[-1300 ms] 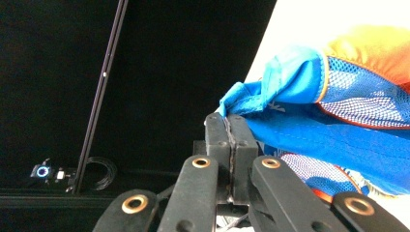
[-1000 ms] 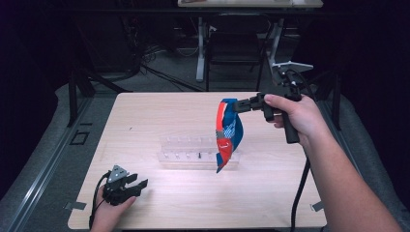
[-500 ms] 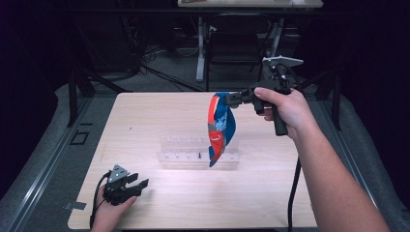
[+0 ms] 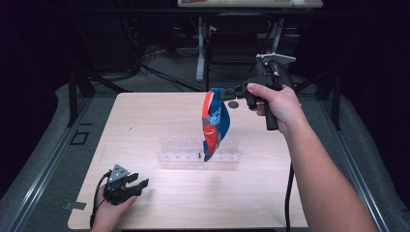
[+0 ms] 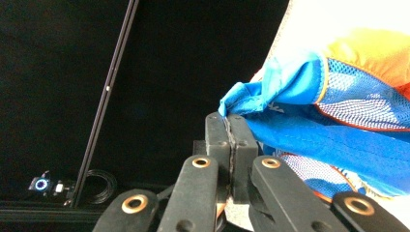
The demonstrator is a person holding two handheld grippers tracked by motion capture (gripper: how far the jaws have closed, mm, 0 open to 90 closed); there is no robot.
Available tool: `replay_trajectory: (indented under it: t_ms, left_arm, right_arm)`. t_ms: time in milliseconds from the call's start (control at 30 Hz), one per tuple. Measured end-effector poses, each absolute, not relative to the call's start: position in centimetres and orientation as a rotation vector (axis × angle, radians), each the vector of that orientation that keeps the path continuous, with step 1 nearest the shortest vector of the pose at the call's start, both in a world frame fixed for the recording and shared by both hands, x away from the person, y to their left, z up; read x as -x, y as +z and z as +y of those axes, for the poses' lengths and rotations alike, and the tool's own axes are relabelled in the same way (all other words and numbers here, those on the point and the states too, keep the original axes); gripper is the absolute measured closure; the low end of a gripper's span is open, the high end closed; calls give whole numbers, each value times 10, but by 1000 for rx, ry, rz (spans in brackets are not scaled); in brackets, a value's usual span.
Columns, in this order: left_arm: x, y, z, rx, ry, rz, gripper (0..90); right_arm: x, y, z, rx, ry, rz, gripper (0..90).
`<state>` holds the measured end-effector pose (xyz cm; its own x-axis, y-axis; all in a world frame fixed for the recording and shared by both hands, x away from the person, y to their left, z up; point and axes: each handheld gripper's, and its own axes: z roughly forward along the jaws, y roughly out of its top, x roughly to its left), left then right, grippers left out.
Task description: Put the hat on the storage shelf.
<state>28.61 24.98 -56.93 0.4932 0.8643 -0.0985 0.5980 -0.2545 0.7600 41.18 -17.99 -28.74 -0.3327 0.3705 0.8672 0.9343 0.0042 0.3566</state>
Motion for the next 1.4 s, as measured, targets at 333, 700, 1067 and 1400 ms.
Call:
replay_trajectory:
  t_ms: [333, 700, 1067, 1400]
  left_arm:
    - [-286, -569, 249, -1965, 437, 1199, 487]
    - [-285, -566, 248, -1953, 437, 1194, 488]
    - [-285, -535, 213, -1913, 440, 1042, 492]
    - [-290, -498, 160, -1890, 452, 864, 503]
  right_arm:
    - [-421, -292, -172, 1339, -1332, -1738, 900]
    - [-428, -293, -163, 1325, -1340, -1738, 900]
    - [-429, -291, -149, 1302, -1341, -1754, 900]
    - [-433, -299, -138, 1303, -1318, -1762, 900]
